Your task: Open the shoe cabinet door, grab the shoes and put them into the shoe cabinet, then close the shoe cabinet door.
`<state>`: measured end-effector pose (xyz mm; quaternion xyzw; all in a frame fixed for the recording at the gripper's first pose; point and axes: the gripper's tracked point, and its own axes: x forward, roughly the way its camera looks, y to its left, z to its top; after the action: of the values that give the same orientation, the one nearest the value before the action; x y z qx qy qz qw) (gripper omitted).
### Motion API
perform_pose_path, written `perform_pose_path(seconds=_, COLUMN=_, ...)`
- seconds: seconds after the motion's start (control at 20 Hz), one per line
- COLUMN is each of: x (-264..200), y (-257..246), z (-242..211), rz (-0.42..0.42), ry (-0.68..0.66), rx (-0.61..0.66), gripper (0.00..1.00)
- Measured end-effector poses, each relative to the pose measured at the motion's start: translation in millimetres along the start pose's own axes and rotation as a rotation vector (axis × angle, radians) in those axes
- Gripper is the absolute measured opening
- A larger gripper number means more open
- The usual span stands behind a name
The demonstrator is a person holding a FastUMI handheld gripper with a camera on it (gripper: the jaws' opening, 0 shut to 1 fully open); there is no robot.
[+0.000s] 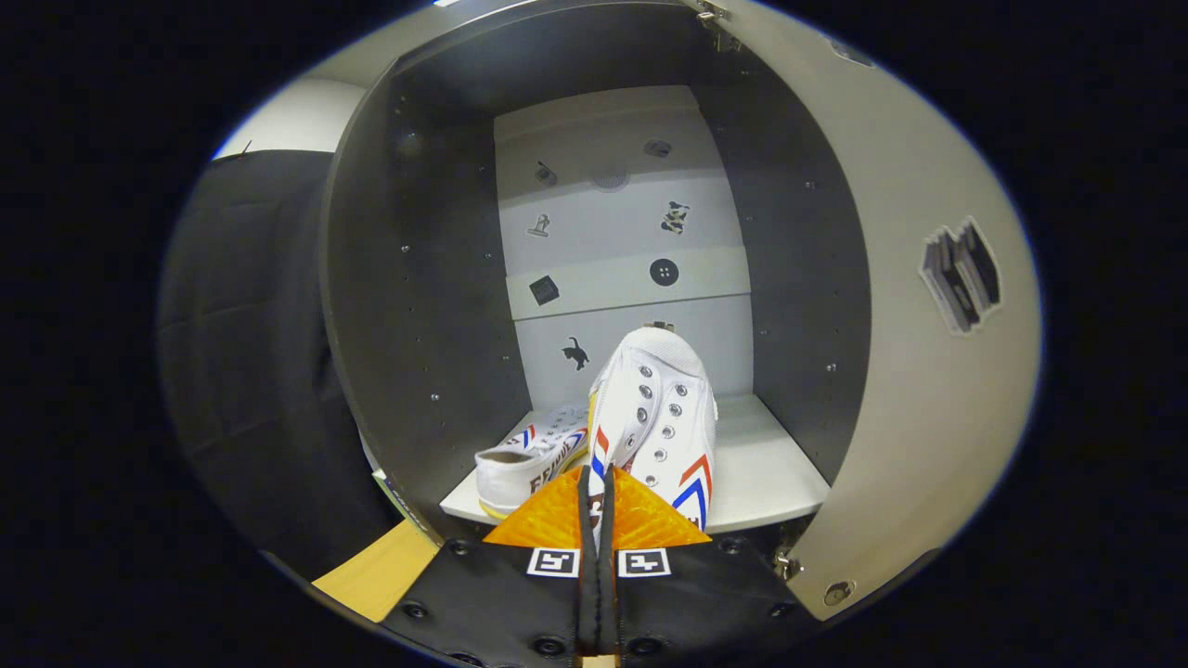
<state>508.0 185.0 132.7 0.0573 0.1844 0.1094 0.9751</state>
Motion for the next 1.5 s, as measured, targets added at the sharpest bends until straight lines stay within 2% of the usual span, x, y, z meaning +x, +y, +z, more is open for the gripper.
perform_pose_path(seconds=0.2, x=45, y=-1, z=16, rz=-0.024, ry=-0.007, rx=-0.046, gripper=0.01)
perform_pose_path(seconds=0.4, x=86, y=-8, z=8, rz=-0.064, ry=0.030, rx=-0.084, gripper=0.01)
perform_pose_path(seconds=0.55, x=106, y=-8, z=-3, rz=-0.054, ry=0.063, rx=-0.056, gripper=0.01)
perform_pose_path(seconds=0.8, x=123, y=-17, z=-10, rz=-0.092, ry=0.065, rx=-0.066, gripper=0.03)
perform_pose_path(seconds=0.85, x=121, y=-18, z=0, rz=-0.103, ry=0.037, rx=-0.079, gripper=0.07)
perform_pose_path(seconds=1.0, x=104, y=-5, z=6, rz=-0.071, ry=0.014, rx=-0.104, gripper=0.30)
perform_pose_path(seconds=1.15, x=77, y=-2, z=5, rz=-0.080, ry=0.016, rx=-0.125, gripper=0.90)
perform_pose_path(seconds=1.25, x=54, y=-1, z=6, rz=-0.088, ry=0.003, rx=-0.134, gripper=1.00)
perform_pose_path(seconds=1.5, x=-16, y=10, z=20, rz=-0.072, ry=-0.076, rx=-0.142, gripper=1.00)
